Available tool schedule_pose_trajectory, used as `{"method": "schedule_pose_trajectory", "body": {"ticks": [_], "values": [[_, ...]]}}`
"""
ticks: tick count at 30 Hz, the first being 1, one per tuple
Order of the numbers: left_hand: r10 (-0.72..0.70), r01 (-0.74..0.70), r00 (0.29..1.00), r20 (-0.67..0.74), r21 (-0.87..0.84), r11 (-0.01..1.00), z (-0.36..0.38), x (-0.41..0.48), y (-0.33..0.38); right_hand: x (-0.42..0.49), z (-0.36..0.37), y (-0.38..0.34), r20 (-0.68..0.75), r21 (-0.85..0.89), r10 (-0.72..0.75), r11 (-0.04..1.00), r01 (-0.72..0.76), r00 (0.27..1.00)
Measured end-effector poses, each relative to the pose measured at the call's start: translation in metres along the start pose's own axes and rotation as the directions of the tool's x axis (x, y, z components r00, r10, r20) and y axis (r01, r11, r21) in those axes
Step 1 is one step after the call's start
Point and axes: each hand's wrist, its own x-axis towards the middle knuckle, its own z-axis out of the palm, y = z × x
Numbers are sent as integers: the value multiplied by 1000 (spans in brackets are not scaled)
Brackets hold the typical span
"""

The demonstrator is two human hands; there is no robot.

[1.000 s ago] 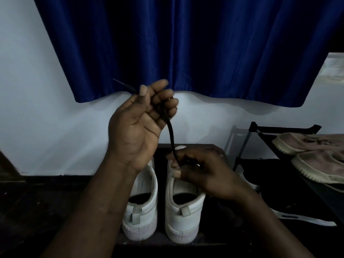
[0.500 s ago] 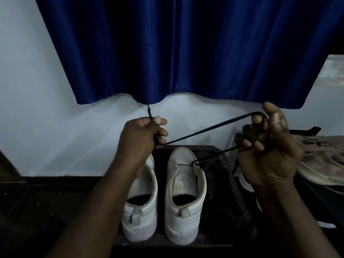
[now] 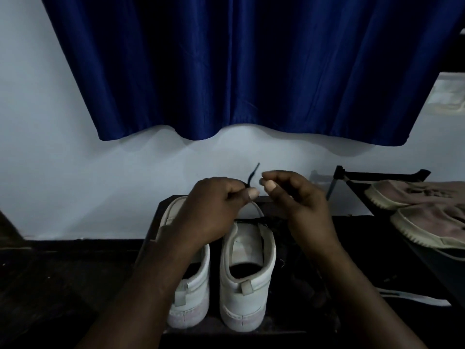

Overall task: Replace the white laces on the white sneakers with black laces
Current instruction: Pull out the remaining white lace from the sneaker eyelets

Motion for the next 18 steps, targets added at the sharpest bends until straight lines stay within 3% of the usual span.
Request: {"method": "schedule_pose_trajectory", "body": {"ticks": [3, 7, 12, 15, 18], "values": [[53, -57, 996, 72, 58, 997, 1, -2, 6, -4, 10, -11, 54, 135, -54, 990, 46, 997], [93, -92, 994, 59, -13, 996, -2, -4, 8, -4, 11, -11, -16, 261, -76, 962, 78, 997], [53, -69, 995, -83, -210, 975, -4, -1, -9, 7, -17, -15, -179, 634, 11, 766, 107, 984], [2, -22, 994, -107, -193, 981, -7, 0, -16, 14, -36, -13, -322, 580, 24, 795, 177, 946], [-106, 99, 986, -130, -65, 993, -7, 1, -18, 15, -37, -5, -375, 344, -36, 922, 176, 926]]}}
